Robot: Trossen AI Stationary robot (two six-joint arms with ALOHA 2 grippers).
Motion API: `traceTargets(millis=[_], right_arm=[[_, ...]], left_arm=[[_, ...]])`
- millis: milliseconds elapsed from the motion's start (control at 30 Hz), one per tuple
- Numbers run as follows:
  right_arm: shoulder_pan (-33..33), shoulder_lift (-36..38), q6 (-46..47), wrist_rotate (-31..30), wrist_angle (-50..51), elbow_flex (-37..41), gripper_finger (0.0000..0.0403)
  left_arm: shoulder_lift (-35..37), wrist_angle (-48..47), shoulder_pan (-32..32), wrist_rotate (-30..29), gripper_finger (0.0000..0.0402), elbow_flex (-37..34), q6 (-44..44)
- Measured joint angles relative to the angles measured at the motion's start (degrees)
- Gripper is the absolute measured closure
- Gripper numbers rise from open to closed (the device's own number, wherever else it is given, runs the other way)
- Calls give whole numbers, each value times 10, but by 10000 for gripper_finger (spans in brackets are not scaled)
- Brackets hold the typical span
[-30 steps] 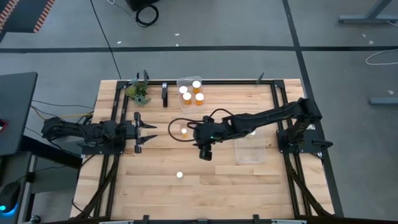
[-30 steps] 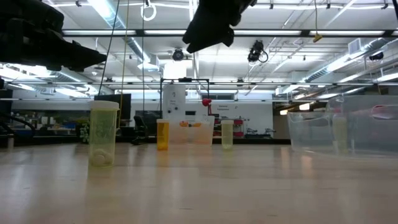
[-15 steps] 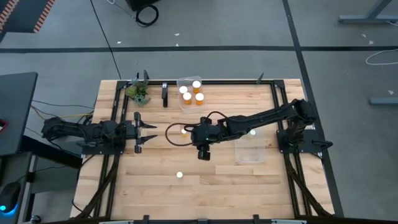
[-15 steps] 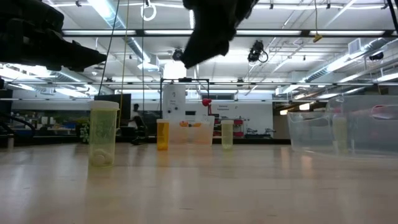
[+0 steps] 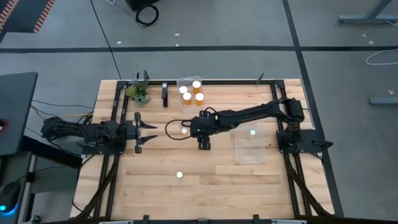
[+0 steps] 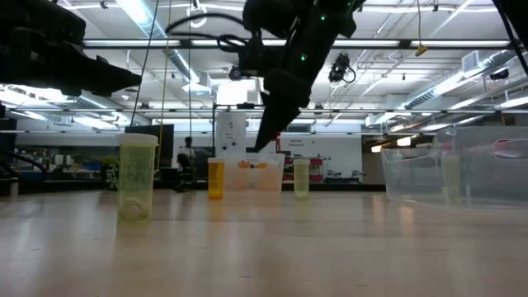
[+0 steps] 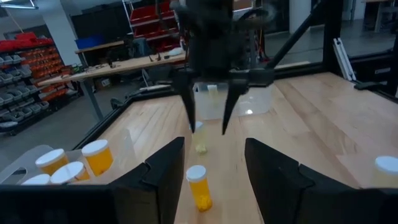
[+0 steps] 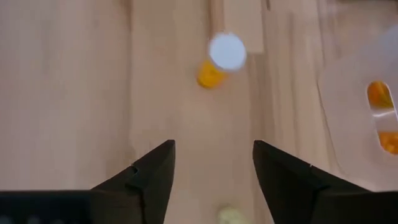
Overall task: Pick and place medicine bottles into bin by pill shape (circle, oval)
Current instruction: Put the yellow tablet bottle into the bottom transparent bin
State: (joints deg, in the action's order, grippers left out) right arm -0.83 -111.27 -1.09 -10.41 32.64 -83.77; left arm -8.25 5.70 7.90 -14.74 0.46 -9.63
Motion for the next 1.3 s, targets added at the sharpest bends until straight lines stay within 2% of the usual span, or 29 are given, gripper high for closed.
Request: traceTargets(millis=[433,900,1300], right_arm=[[55,-13,-26,35,56,0,176],[57,-17,-32,49,78,1,176],[61,-17,-21,45,75,35,176]], left_arm=[[0,1,0,0,224,0,0],[0,1,0,0,223,0,0],[0,1,0,0,223,0,0]])
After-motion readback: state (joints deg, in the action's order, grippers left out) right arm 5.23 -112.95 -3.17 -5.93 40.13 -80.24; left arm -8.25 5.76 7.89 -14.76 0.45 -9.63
